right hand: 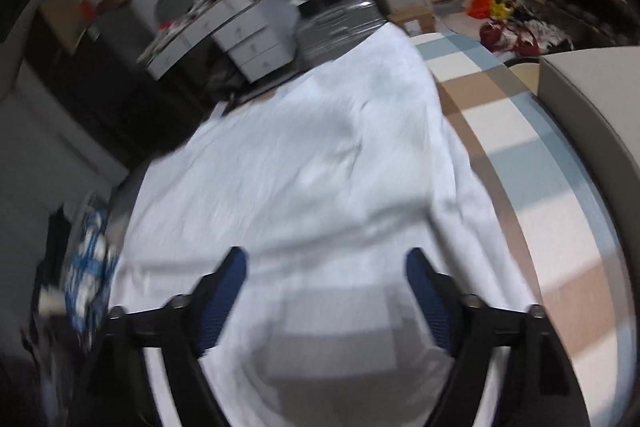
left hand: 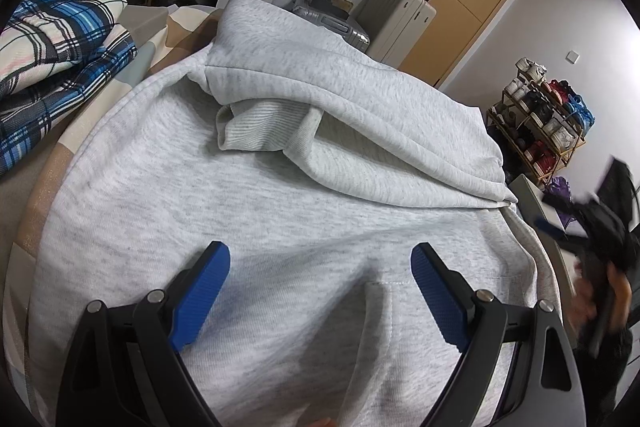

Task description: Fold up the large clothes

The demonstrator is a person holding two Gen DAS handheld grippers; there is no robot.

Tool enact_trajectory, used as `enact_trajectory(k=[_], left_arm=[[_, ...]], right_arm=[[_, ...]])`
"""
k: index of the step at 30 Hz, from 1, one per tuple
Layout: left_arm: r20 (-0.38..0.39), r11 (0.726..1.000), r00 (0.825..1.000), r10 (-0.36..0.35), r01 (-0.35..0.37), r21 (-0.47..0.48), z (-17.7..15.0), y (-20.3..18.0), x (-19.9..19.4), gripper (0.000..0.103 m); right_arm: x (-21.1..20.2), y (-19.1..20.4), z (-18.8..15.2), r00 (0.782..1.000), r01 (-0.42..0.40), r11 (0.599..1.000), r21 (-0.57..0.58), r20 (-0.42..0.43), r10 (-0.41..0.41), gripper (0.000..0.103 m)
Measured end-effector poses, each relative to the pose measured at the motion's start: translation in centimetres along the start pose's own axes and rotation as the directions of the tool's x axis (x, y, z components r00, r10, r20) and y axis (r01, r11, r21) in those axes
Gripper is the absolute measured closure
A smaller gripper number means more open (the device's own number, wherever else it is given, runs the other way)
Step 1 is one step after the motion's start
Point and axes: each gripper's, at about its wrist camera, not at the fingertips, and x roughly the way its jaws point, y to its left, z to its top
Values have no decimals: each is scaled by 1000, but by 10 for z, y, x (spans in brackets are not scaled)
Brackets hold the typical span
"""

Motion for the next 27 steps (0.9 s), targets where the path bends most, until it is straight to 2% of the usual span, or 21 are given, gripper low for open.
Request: enact_trajectory(k=[3, 7, 8, 11, 12, 14, 16, 18, 20, 22, 24, 25, 26, 27], left_arm=[[-1, 1000, 1000, 2, -2, 1, 0, 0, 0, 14], [-3, 1000, 1000, 10, -10, 8, 1, -1, 1, 14], [-4, 1000, 1000, 14, -14, 11, 1, -2, 1, 14], [-6, 1000, 1000, 20, -19, 15, 1, -4, 3, 14], [-6, 1000, 1000, 21, -20, 16, 1, -4, 3, 14], [-7, 999, 1000, 26, -26, 19, 1, -5, 4, 14], [-8, 999, 999, 31, -31, 22, 1, -6, 4, 14], [-8, 999, 999, 32, -32, 22, 1, -7, 5, 14], [-7, 999, 1000, 30, -30, 20, 2, -7, 5, 14], [-7, 999, 1000, 31, -30, 20, 2, -8, 5, 14], [-7, 999, 1000, 31, -30, 20, 2, -7, 5, 14], [-7, 999, 1000, 30, -30, 20, 2, -8, 5, 14], [-8, 999, 999, 31, -31, 20, 2, -8, 5, 14], [-8, 999, 999, 31, -31, 20, 2, -8, 5, 14]], right_arm=[[-15, 10, -35, 999, 40, 995, -96, -28, -43, 17], [-38, -2, -64, 998, 69, 989, -127, -4, -70, 17], [-47, -10, -71, 999, 50, 993, -109, -1, -50, 17], [-60, -33, -78, 997, -79, 996, -41, -27, 78, 17], [-57, -38, -78, 991, -127, 992, -29, -42, 126, 17], [-49, -41, -83, 984, -164, 986, -5, -68, 163, 17], [-32, -42, -88, 965, -236, 971, 27, -112, 238, 18], [-13, -43, -93, 938, -291, 951, 105, -162, 305, 20], [-12, -37, -96, 933, -329, 939, 100, -120, 340, 22], [-8, -33, -100, 921, -359, 927, 106, -121, 370, 24], [-2, -27, -101, 931, -337, 935, 111, -108, 349, 48], [1, -25, -101, 936, -320, 941, 111, -119, 333, 71], [5, -20, -102, 943, -294, 950, 107, -130, 307, 86], [9, -16, -102, 951, -267, 959, 97, -137, 278, 89]])
